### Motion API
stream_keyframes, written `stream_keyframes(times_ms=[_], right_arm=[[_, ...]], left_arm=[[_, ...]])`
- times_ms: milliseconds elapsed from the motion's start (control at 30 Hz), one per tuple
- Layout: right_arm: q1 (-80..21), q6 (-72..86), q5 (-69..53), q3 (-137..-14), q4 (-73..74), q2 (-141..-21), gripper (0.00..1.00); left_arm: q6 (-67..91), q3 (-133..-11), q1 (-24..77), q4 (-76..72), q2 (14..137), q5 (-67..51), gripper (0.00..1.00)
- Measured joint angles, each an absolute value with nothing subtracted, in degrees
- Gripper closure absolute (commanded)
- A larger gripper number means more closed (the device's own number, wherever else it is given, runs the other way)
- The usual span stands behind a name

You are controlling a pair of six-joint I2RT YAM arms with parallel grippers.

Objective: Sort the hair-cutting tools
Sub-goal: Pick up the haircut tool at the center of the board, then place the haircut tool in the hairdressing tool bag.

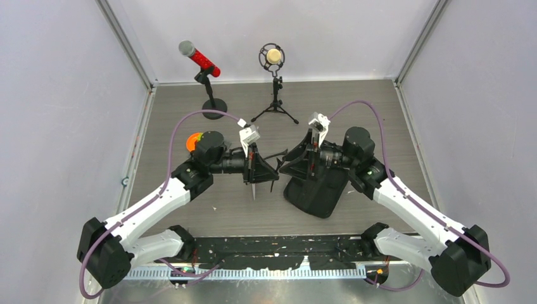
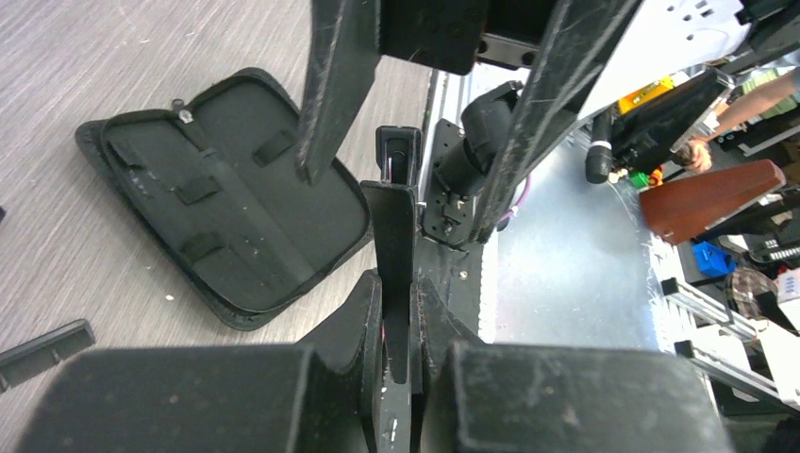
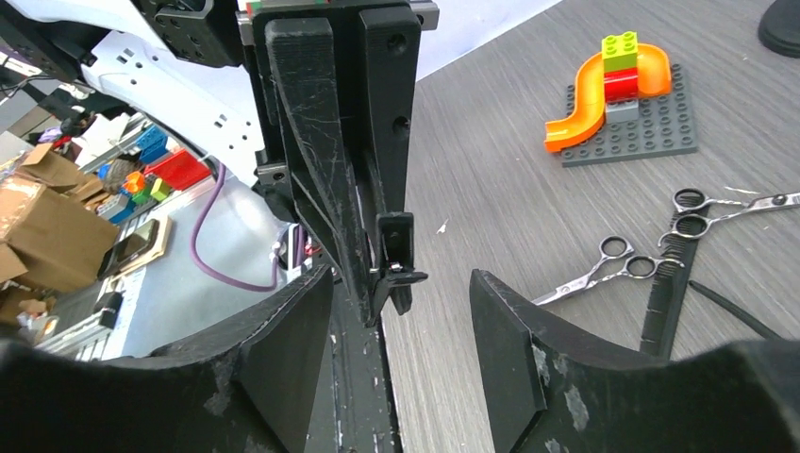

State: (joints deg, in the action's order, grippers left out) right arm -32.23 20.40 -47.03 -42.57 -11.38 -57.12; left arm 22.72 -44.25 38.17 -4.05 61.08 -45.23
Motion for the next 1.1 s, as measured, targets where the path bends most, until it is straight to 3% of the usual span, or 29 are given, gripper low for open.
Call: stream_keyframes(times_ms=[233,433,500,667,767,900,1100], right_arm=[[-32.1,24.1,-50.5,-42.7,-16.4,-59.9,0.50],[-32.1,27.3,-52.5,-42.7,-20.7,-60.7,0.85],[-32.1,27.7,-52.6,-42.6,-21.1,-60.7,0.94],[-30.4,27.8,-52.1,-42.2,-20.9,-60.4,0.95],[-27.2,26.4,-49.4,-41.7,-17.0,-58.7,0.95],[-22.2,23.7,-42.6,-41.1,-8.4,-55.0,0.95],[-17.1,21.2,-29.1,-39.4,3.2,-49.1,0.95]], left_arm=[[23.6,-44.9,39.2,-5.3,61.3,-47.9,1.00],[23.6,-44.9,39.7,-5.8,62.0,-48.4,0.98],[23.6,-44.9,39.7,-6.1,62.1,-48.7,0.81],[23.1,-45.0,39.8,-5.4,62.2,-46.0,0.41],[22.7,-45.1,39.8,-2.9,62.7,-41.5,0.25],[22.0,-45.3,40.0,0.7,64.7,-33.6,0.14],[22.1,-48.5,41.6,5.1,74.9,-24.3,0.15]])
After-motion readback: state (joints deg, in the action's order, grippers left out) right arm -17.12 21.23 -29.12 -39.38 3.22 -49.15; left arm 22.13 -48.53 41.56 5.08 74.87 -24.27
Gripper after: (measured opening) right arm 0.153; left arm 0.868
